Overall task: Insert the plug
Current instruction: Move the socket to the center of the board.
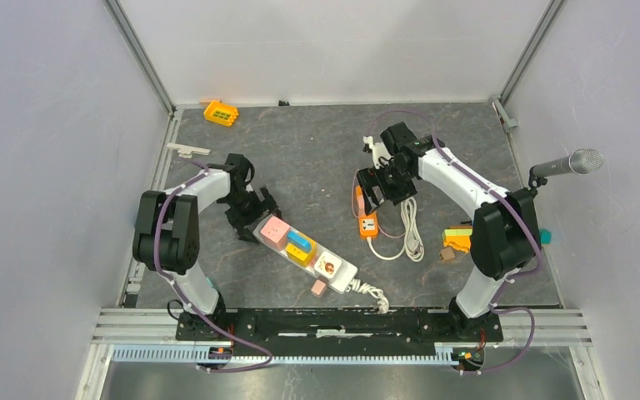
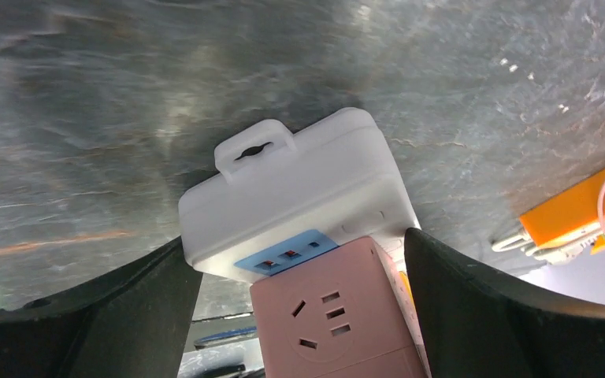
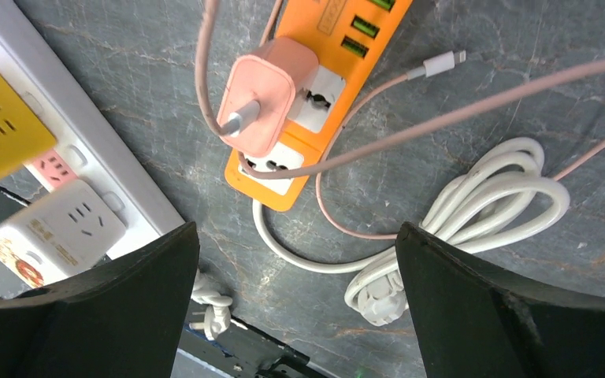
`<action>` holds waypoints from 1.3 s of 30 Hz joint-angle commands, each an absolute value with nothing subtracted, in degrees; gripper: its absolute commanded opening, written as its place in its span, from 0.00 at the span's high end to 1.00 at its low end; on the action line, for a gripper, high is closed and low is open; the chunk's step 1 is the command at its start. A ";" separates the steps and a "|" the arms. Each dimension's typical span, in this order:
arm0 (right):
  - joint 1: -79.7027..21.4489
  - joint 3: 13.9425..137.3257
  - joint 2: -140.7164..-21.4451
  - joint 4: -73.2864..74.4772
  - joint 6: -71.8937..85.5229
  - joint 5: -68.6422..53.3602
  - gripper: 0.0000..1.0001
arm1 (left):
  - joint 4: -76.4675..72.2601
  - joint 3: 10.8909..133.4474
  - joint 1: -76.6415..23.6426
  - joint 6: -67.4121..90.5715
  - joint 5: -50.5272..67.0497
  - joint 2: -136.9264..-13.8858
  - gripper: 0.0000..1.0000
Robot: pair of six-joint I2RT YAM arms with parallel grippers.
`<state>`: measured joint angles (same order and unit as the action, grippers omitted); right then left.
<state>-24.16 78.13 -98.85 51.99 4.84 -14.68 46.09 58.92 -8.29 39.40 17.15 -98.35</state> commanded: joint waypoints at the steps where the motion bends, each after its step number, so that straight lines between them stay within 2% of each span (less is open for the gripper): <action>1: -24.33 83.23 -99.75 53.63 2.64 -15.82 0.02 | 48.05 61.34 -12.33 38.12 19.36 -103.00 0.00; 7: -24.33 84.39 -99.86 54.33 1.83 -15.26 0.02 | 47.90 65.76 -16.26 39.13 17.61 -107.61 0.03; 12: -24.34 84.42 -99.42 54.49 1.69 -14.65 0.02 | 46.45 68.82 -17.36 39.20 19.36 -111.18 0.17; 20: -24.33 85.11 -99.31 54.66 1.58 -14.04 0.02 | 43.41 74.08 -17.49 39.54 19.94 -110.33 0.27; 22: -24.30 85.78 -99.73 54.78 1.40 -14.05 0.02 | 43.39 75.40 -17.66 39.34 20.53 -110.92 0.24; 28: -24.33 89.91 -102.08 56.24 0.52 -16.93 0.02 | 47.28 78.81 -17.63 36.77 15.20 -110.67 0.01; 39: -32.50 95.42 -104.89 57.14 -2.51 -22.59 0.02 | 47.23 81.79 -15.28 33.89 6.32 -101.81 0.00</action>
<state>-28.91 91.83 -104.22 55.75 0.03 -19.05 47.97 78.50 -16.64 36.91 10.68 -108.44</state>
